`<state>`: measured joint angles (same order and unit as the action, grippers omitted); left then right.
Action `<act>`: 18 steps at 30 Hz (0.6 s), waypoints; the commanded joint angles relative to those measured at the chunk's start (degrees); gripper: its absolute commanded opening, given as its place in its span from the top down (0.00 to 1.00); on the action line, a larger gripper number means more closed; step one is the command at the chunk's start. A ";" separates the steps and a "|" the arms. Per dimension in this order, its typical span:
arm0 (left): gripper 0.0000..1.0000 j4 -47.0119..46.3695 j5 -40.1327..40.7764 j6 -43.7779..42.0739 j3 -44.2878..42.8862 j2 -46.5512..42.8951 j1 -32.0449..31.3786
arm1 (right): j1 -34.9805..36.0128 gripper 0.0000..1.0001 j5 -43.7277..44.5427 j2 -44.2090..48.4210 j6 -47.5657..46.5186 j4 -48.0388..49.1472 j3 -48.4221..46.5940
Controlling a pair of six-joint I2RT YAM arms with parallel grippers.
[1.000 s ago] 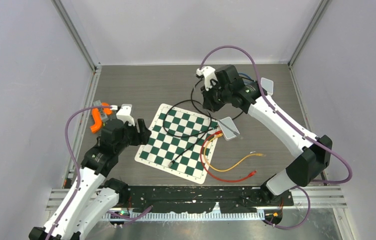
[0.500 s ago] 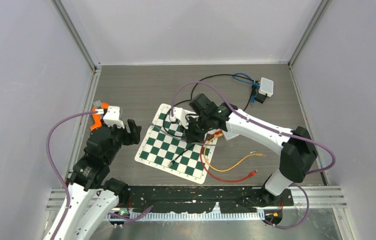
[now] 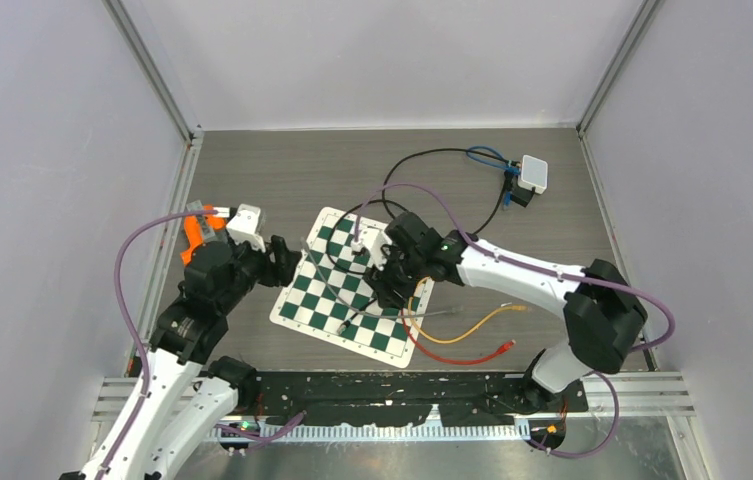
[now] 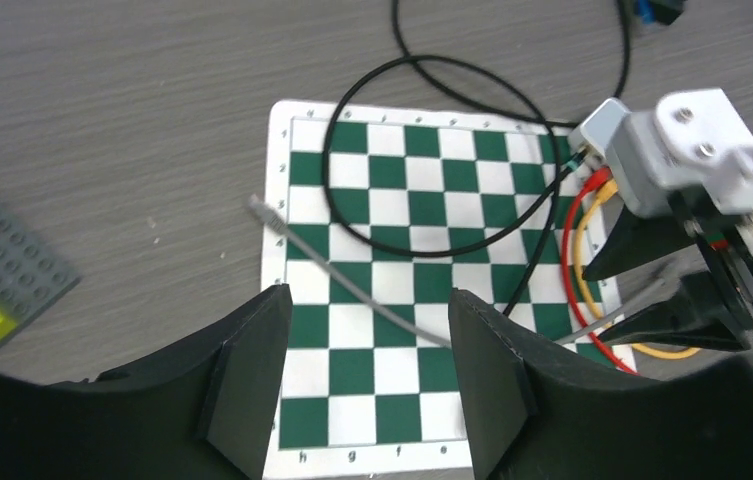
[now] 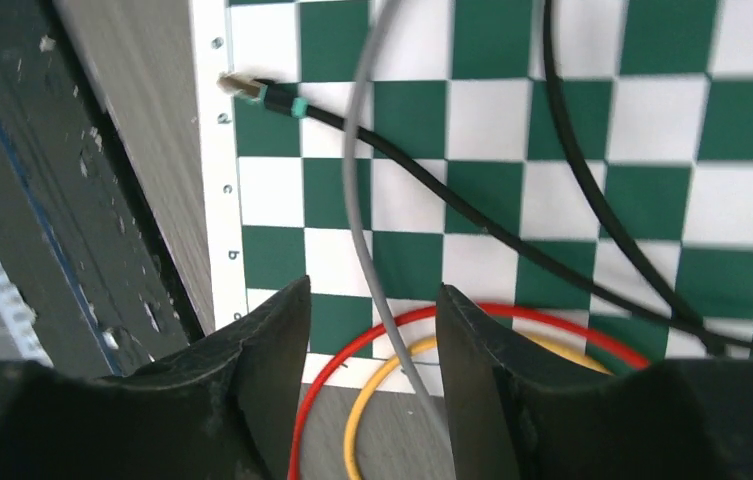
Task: Insert the plug into the switch port
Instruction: Place the connector at the center of the board.
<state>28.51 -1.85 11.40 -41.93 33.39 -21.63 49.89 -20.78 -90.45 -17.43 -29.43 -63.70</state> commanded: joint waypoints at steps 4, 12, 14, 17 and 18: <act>0.40 -16.22 -11.41 0.34 2.24 2.93 -1.90 | -4.98 0.46 17.31 13.86 39.68 20.29 12.65; 0.45 -15.53 4.21 -7.14 -4.20 15.67 -21.86 | -12.42 0.46 35.77 31.06 45.60 9.03 14.00; 0.47 -16.72 5.54 -9.54 -5.78 20.25 -25.60 | -12.49 0.46 37.84 39.13 47.78 9.28 15.79; 0.59 -19.08 10.99 -15.45 -8.43 27.33 -32.76 | -12.47 0.46 42.33 47.68 48.62 10.04 18.84; 0.59 -20.85 13.16 -17.69 -9.30 29.88 -35.10 | -12.45 0.46 43.54 52.05 48.06 10.65 20.41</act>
<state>15.59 2.33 2.94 -46.54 56.51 -49.63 37.19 14.06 -48.45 27.38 -20.05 -46.89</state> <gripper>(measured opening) 0.434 0.538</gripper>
